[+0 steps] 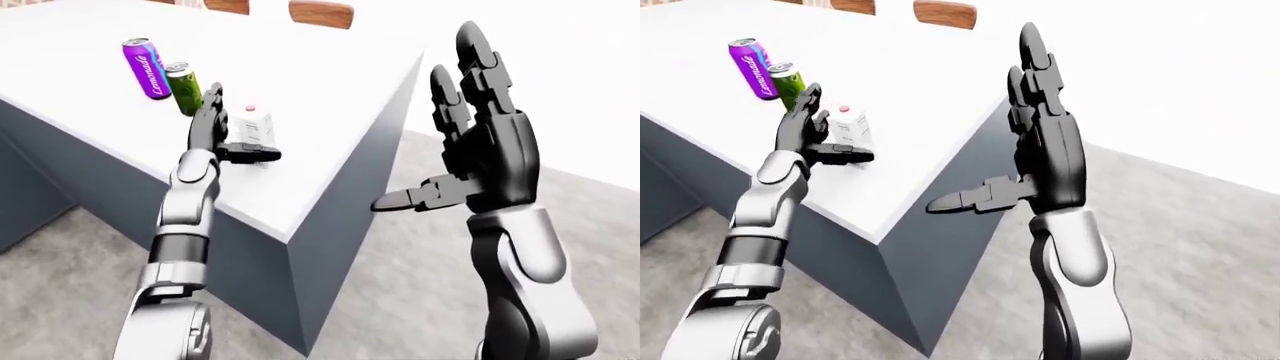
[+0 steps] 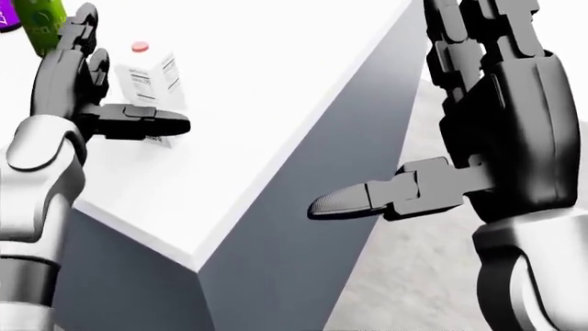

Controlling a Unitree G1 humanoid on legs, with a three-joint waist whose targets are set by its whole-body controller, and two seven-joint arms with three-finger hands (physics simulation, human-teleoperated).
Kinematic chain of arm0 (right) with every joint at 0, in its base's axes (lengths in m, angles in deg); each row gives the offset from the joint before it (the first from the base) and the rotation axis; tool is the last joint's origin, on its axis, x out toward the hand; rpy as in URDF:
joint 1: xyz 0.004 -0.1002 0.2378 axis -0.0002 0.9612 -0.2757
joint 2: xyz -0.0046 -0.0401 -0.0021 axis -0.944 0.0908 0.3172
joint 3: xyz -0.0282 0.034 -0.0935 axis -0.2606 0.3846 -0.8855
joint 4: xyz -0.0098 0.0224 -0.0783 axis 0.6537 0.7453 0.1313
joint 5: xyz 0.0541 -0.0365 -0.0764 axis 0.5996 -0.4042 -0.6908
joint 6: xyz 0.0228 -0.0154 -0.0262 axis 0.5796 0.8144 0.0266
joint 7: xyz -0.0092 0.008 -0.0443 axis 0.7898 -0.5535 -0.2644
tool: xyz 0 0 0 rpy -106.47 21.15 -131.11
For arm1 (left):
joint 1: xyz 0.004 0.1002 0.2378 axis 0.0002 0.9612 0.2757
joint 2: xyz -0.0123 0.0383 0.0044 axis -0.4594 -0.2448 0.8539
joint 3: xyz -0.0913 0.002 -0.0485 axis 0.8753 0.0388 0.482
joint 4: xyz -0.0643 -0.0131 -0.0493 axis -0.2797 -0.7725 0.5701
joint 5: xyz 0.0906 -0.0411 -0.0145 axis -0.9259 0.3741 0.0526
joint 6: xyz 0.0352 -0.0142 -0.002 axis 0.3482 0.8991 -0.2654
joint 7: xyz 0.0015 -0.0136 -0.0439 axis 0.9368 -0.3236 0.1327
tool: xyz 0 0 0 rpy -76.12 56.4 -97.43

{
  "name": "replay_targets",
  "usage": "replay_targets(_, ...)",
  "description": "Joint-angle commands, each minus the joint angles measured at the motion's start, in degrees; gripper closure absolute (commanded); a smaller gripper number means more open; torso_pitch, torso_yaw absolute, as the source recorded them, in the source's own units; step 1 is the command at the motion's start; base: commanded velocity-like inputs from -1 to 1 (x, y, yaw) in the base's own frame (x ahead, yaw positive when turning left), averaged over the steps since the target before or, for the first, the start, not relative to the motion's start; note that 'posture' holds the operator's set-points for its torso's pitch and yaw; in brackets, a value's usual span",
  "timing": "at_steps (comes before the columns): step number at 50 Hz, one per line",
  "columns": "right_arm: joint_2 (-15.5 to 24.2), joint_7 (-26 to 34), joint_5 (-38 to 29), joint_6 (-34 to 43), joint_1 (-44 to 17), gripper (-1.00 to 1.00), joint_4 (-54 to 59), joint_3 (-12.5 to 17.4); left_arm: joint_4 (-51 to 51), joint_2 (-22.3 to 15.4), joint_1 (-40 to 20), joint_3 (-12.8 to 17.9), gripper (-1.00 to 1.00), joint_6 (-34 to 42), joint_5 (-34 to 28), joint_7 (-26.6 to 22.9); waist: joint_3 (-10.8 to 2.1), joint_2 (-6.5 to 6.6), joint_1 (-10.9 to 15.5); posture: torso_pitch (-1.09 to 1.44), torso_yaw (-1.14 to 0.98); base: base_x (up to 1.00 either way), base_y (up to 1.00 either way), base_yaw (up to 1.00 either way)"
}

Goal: Move the drinks to the dining counter.

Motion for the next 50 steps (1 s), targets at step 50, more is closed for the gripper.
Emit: replay_targets(50, 14.98, -13.16, 40.14, -19.27, 26.33, -1.00, -4.76, 63.25, 87.80, 3.52, 50.18, 38.93, -1.00, 3.84, 32.91, 12.86, 1.69, -0.47, 0.36, 0.00, 0.00, 0.00, 0.00, 0.00)
